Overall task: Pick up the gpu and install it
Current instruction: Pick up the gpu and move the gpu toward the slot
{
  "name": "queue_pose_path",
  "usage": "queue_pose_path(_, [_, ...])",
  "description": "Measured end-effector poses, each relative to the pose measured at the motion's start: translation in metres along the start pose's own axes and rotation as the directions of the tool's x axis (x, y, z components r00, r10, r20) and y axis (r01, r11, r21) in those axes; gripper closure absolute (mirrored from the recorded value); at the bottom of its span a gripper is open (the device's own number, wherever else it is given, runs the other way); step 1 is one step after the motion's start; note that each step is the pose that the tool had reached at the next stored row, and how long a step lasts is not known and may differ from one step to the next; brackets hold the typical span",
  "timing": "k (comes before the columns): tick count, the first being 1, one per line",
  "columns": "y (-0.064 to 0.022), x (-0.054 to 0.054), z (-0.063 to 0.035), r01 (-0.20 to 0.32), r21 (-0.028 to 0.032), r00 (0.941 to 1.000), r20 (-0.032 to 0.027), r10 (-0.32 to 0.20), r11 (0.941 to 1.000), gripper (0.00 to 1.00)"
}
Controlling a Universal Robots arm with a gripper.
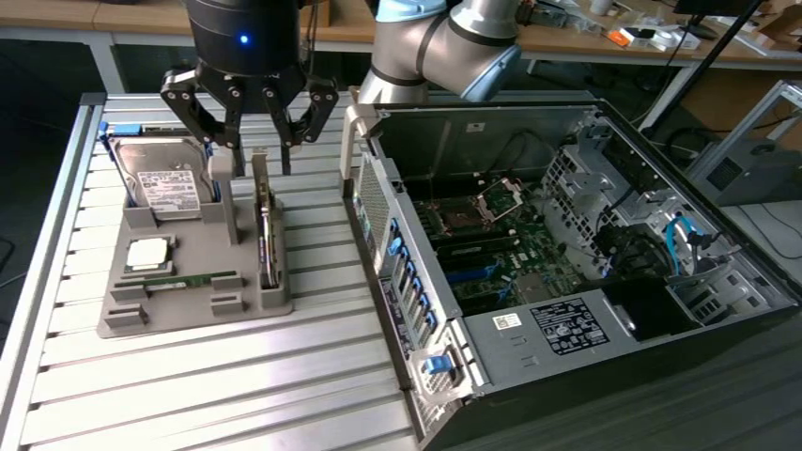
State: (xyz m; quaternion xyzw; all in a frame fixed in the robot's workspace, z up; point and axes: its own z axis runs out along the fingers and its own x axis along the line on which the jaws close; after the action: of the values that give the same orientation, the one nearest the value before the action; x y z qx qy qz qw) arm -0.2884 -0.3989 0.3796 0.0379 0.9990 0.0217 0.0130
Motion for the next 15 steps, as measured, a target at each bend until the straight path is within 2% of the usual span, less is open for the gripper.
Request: queue_pose_path(15, [-0.0002, 0.0002, 0.0032, 0.0, 0.0, 1.0, 0.0, 0.0, 1.0, 0.52])
